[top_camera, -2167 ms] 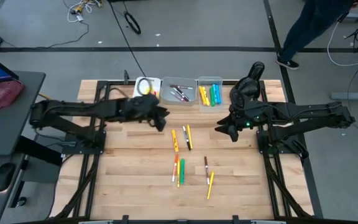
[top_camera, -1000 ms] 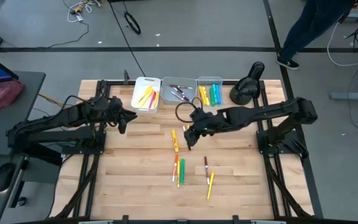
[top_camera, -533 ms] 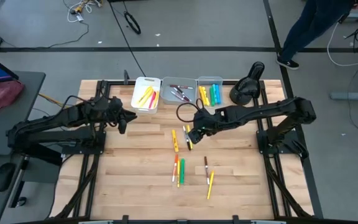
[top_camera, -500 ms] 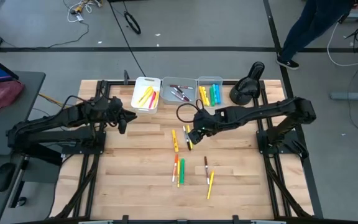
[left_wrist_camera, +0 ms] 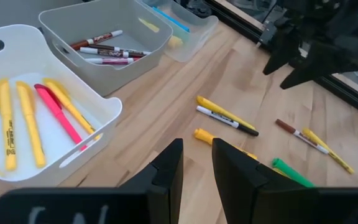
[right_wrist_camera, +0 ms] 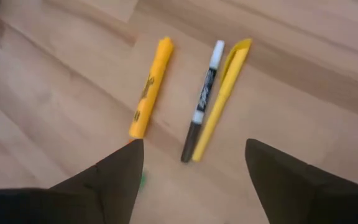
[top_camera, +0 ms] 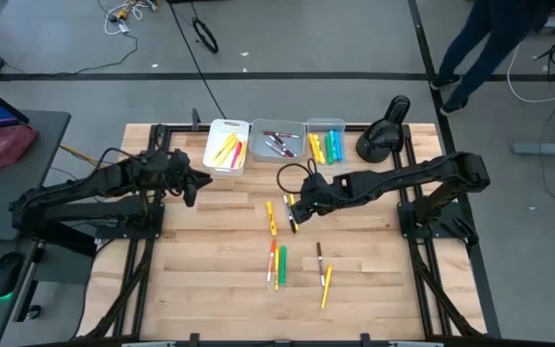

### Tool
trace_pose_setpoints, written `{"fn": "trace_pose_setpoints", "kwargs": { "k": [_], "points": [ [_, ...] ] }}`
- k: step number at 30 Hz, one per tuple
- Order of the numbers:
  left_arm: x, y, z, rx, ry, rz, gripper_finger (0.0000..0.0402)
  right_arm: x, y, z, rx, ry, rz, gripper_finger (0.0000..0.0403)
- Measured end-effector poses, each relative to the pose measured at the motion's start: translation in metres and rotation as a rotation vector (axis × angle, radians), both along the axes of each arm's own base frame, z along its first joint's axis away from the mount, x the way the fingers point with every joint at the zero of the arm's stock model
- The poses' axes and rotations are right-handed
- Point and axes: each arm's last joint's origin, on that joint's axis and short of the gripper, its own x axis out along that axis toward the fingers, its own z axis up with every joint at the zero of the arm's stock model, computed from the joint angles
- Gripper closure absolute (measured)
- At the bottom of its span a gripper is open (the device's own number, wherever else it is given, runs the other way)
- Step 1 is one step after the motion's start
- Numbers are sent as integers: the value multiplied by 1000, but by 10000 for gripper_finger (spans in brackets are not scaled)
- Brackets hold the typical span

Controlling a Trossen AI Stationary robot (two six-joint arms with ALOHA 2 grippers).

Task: Pick & Place Markers
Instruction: Put the yellow pen into the white bin

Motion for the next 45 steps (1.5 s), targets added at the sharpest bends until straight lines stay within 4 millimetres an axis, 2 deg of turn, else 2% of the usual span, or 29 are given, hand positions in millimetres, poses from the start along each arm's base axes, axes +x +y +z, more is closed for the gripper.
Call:
{"fn": "trace_pose_setpoints", "kwargs": {
  "k": [8,12,24,31,39,45],
  "points": [
    [0,0,-1,4,9,12,312,-6,-10,-28,-4,-53,-149,138],
    [-1,1,-1,14,12,29,312,0,-19,-34,-41,-92,-116,149],
    [-1,1,-1,16,15,36,312,18,-28,-85,-53,15,-101,193],
    [-1,1,-1,11,18,42,312,28,-28,-96,-97,-21,-45,222],
    [-1,1,-1,7,16,48,312,29,-27,-112,-119,46,-31,257],
    [-1,1,-1,-5,11,55,312,23,-24,-116,-149,133,-1,306]
  ]
}}
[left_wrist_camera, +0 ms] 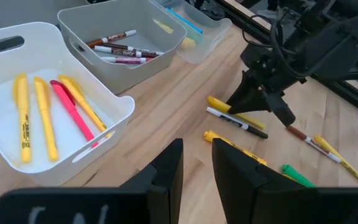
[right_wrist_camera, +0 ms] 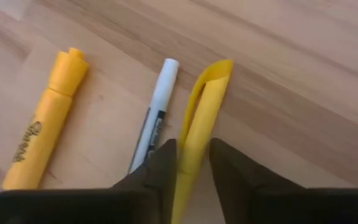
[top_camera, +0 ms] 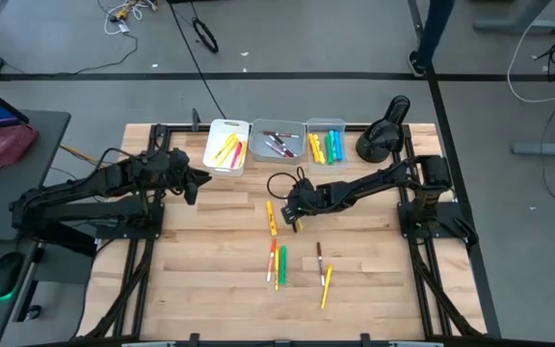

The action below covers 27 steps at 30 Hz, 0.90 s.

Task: Pick & Place Markers
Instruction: Put the yellow pen into the white bin

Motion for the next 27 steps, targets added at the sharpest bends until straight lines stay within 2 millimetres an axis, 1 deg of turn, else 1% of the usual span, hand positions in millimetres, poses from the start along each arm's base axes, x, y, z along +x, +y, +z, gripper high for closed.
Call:
{"fn": "trace_pose_setpoints", "kwargs": {
  "k": [5,8,11,14,18,20,22,27],
  "points": [
    [0,0,0,0,0,0,312,-2,1,-1,6,37,50,360],
    [0,0,0,-1,0,0,312,-4,2,-2,15,59,52,384],
    [0,0,0,-5,-2,3,312,-7,2,-2,39,89,50,391],
    [0,0,0,-15,-6,8,312,-13,3,2,52,117,44,391],
    [0,0,0,-26,-10,7,312,-21,5,17,44,117,38,392],
    [0,-1,0,-36,-13,-10,312,-28,4,27,32,131,35,392],
    [1,-2,0,-49,-17,-36,312,-28,4,42,23,70,31,392],
    [1,-3,0,-69,-23,-77,312,-38,4,75,5,-33,25,395]
  ]
}}
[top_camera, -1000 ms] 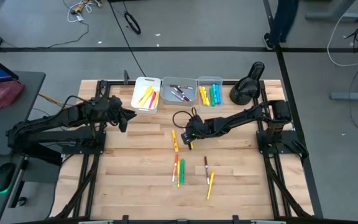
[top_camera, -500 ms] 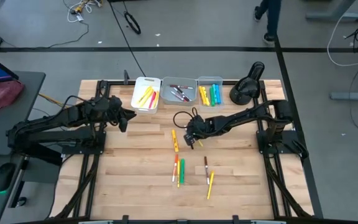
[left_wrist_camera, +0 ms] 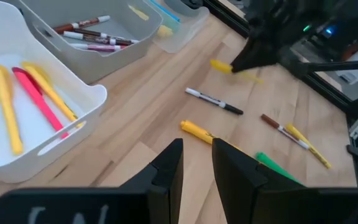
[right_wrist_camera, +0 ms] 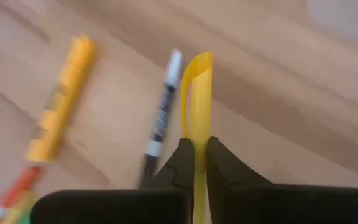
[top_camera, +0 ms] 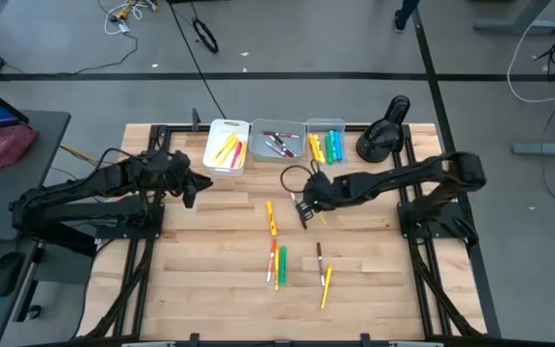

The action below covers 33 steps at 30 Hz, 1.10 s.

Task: Pick & Place Markers
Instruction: Put the yellow pen into the white bin

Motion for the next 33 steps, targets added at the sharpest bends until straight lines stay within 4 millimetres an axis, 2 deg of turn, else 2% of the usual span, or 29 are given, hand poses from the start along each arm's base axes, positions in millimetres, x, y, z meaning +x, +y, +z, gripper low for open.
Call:
{"fn": "trace_pose_setpoints", "kwargs": {
  "k": [4,8,13,16,21,25,29,33],
  "points": [
    [1,0,2,7,-23,-2,312,-1,-1,30,-37,-182,-3,401],
    [11,1,11,33,-124,-73,312,7,-1,59,-79,-431,35,400],
    [27,4,15,48,-203,-122,312,18,-2,79,-132,-644,61,400],
    [32,6,8,11,-148,-117,312,19,-2,81,-151,-653,77,401],
    [29,2,-15,-207,61,-137,309,18,2,79,-150,-640,89,401],
    [21,-10,-33,-360,265,-222,284,18,2,79,-153,-637,93,402],
    [18,-28,-41,-354,396,-310,242,18,1,79,-169,-626,107,402],
    [21,-50,-40,-327,399,-326,215,16,1,76,-185,-578,128,402]
  ]
}}
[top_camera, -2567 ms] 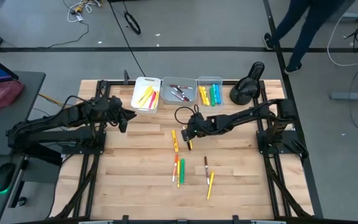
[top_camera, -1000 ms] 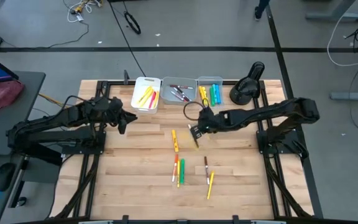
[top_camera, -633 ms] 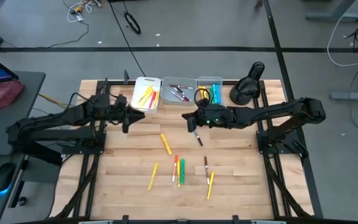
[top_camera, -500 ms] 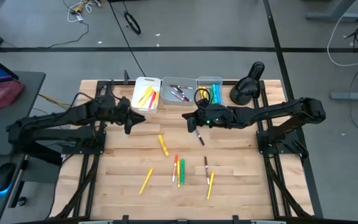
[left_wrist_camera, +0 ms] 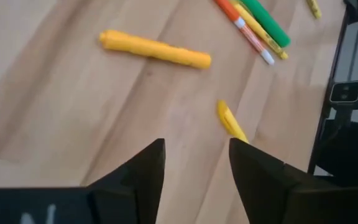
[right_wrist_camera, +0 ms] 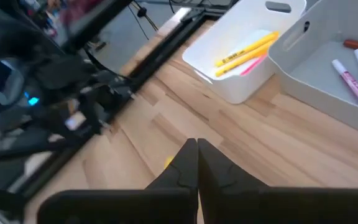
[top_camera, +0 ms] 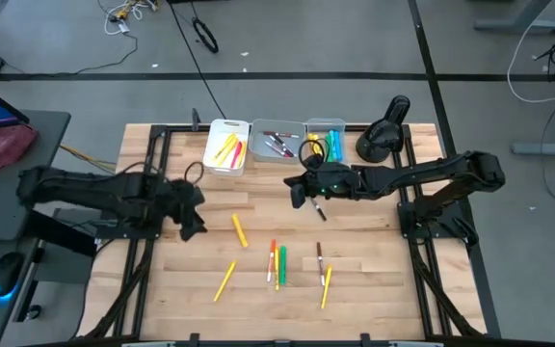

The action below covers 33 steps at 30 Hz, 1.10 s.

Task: Pick & Place Markers
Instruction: Put the yellow pen into the white bin

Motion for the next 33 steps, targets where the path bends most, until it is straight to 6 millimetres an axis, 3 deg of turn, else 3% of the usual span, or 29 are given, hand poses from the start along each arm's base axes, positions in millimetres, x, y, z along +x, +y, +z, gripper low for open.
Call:
{"fn": "trace_pose_setpoints", "kwargs": {
  "k": [9,12,18,26,33],
  "points": [
    [7,-73,-1,7,-139,157,225,-5,0,-7,-159,149,112,396],
    [15,-103,-16,-19,-128,170,230,-6,1,-10,-186,194,192,389],
    [40,-147,-48,-68,85,279,248,-11,1,-18,-254,310,322,385],
    [84,-187,-67,15,133,380,285,-19,1,-26,-316,448,405,385],
    [109,-199,-81,156,251,435,302,-21,1,-28,-360,491,449,385]
  ]
}}
